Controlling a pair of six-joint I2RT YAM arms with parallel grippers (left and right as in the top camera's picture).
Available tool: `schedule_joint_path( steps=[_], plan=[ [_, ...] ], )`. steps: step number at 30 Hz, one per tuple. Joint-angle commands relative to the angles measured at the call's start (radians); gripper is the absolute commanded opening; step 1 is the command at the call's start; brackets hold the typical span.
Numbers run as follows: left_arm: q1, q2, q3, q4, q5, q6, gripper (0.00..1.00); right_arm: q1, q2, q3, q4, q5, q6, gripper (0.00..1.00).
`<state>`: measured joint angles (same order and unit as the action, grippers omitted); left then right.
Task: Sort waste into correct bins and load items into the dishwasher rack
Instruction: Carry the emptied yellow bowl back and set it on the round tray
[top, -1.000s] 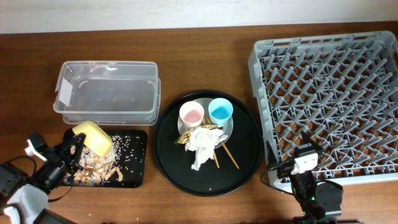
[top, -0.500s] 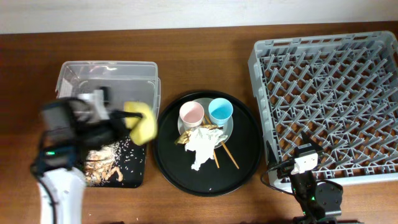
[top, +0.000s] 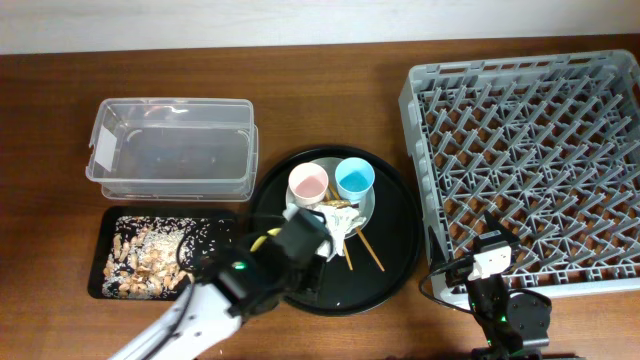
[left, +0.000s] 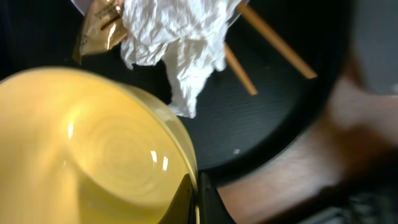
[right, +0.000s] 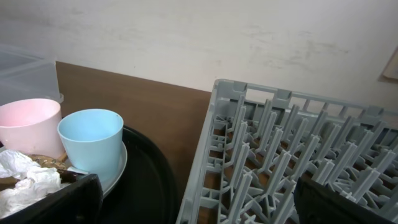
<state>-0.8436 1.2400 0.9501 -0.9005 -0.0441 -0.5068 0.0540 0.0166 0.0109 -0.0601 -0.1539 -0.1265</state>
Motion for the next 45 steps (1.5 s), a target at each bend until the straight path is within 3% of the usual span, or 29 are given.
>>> schedule_joint_path(
  steps=[1, 12, 20, 23, 27, 29, 36, 37, 39, 45],
  plan=[
    [-0.056, 0.116, 0.003, 0.002, -0.188, -0.058, 0.0, 0.005, -0.004, -0.005, -0.005, 0.006, 0.012, 0.99],
    [-0.056, 0.26, 0.003, 0.073, -0.18, -0.066, 0.01, 0.005, -0.004, -0.005, -0.005, 0.006, 0.012, 0.99],
    [-0.056, 0.259, 0.01, 0.061, -0.129, -0.064, 0.39, 0.005, -0.004, -0.005, -0.005, 0.006, 0.012, 0.99],
    [-0.055, 0.249, 0.097, 0.002, -0.142, -0.011, 0.4, 0.005, -0.004, -0.005, -0.005, 0.006, 0.012, 0.99],
    [-0.055, 0.231, 0.277, -0.067, -0.265, 0.06, 0.4, 0.005, -0.004, -0.005, -0.005, 0.006, 0.012, 0.99],
    [-0.055, 0.23, 0.327, -0.058, -0.274, 0.144, 0.42, 0.005, -0.004, -0.005, -0.005, 0.006, 0.012, 0.99],
    [-0.055, 0.268, 0.286, -0.017, -0.274, 0.271, 0.45, 0.005, -0.004, -0.005, -0.005, 0.006, 0.012, 0.99],
    [-0.055, 0.282, 0.275, -0.016, -0.275, 0.28, 0.5, 0.005, -0.004, -0.005, -0.005, 0.006, 0.012, 0.99],
    [-0.055, 0.316, 0.256, -0.011, -0.274, 0.281, 0.68, 0.005, -0.004, -0.005, -0.005, 0.006, 0.012, 0.99],
    [-0.03, 0.418, 0.226, 0.05, -0.269, 0.282, 0.71, 0.005, -0.004, -0.005, -0.005, 0.006, 0.012, 0.99]
  ],
)
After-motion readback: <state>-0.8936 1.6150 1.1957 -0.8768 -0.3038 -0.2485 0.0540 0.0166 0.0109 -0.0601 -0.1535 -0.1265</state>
